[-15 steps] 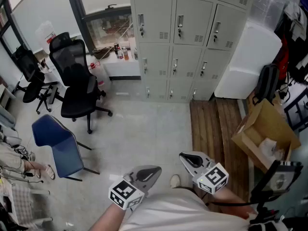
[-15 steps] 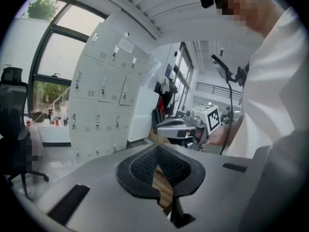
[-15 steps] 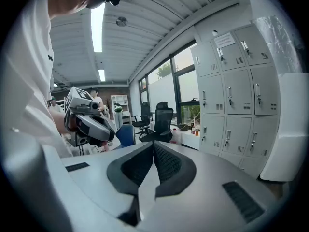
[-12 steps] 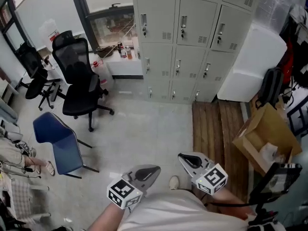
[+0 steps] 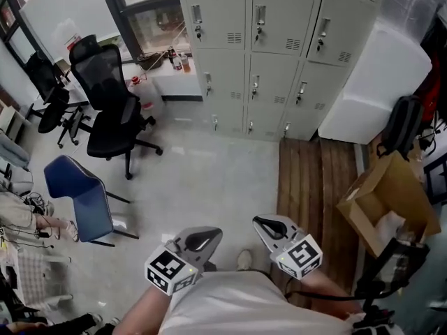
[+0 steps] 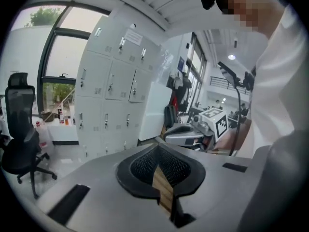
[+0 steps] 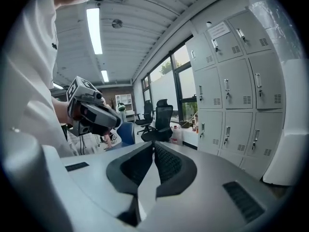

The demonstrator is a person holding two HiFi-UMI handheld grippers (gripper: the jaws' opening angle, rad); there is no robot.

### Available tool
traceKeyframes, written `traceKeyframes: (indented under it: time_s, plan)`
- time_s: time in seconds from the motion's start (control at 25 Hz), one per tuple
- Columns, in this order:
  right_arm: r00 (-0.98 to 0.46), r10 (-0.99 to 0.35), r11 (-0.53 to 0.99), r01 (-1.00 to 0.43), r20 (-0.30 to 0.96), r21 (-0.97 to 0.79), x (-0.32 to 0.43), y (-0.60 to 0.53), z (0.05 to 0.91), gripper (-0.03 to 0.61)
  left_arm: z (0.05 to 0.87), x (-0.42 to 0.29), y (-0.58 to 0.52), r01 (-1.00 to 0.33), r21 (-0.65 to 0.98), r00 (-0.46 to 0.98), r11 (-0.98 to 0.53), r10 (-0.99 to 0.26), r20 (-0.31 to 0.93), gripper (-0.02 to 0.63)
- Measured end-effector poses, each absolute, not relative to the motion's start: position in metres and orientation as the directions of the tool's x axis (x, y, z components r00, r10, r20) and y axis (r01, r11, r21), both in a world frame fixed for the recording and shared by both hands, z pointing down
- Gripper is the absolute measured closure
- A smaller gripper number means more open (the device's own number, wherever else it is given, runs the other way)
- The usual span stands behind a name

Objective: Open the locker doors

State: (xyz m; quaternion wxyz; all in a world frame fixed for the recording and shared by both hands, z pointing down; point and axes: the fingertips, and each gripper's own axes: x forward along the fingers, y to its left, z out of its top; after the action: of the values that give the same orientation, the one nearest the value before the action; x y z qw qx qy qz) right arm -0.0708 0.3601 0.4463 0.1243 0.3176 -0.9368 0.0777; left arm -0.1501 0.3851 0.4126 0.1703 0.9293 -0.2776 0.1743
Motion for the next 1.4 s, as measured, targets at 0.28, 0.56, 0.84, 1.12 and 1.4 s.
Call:
traceKeyframes:
  time_s: [0.28, 0.56, 0.84, 1.12, 1.4]
  plan:
    - [-0.731, -0.631, 0.738, -0.669, 0.261, -0.090, -0.057, 0.304, 0.449, 0.555, 0.415, -0.136, 0.329, -0.527, 0.253, 0.825, -0.811, -0.417, 0.382, 0.603]
    - [-0.656, -0.692, 0.680, -0.733, 0.301, -0.031, -0.075, 0.209, 0.442, 0.555, 0.419, -0.164, 0.232, -0.451, 0.253, 0.875, -0.856, -0.368, 0.315, 0.603]
    - [-0.608, -0.738, 0.644, -0.764, 0.294, 0.036, -0.146, 0.089, 0.407, 0.555, 0.394, -0.243, 0.136, -0.389, 0.214, 0.903, -0.896, -0.325, 0.282, 0.603]
    - [-0.619, -0.740, 0.658, -0.748, 0.263, 0.088, -0.220, -0.026, 0.378, 0.554, 0.400, -0.309, 0.082, -0.422, 0.238, 0.891, -0.875, -0.353, 0.285, 0.601]
    - [-0.611, -0.766, 0.641, -0.748, 0.199, 0.172, -0.246, -0.168, 0.334, 0.512, 0.396, -0.342, 0.018, -0.507, 0.236, 0.854, -0.829, -0.445, 0.270, 0.601]
